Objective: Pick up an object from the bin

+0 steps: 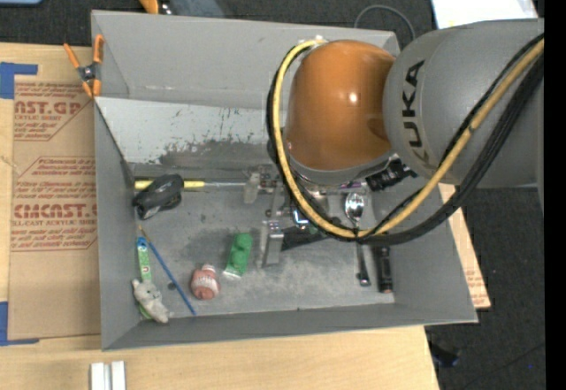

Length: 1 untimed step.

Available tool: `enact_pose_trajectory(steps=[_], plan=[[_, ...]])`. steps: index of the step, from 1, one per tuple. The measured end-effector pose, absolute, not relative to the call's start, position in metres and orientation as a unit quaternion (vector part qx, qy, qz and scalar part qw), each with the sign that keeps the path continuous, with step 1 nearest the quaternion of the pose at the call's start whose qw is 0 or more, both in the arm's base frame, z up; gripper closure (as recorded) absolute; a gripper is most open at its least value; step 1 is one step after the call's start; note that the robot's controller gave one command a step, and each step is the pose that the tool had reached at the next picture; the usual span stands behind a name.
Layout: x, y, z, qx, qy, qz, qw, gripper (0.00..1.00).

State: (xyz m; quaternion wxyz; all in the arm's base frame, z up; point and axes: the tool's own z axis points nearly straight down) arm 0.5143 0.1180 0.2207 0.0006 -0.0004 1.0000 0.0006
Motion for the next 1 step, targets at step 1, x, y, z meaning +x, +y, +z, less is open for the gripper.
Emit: enact_pose_trajectory(steps=[1], plan=[[0.5143, 0.1180, 0.2207, 0.000, 1.000, 0.001, 0.001, 0.00]])
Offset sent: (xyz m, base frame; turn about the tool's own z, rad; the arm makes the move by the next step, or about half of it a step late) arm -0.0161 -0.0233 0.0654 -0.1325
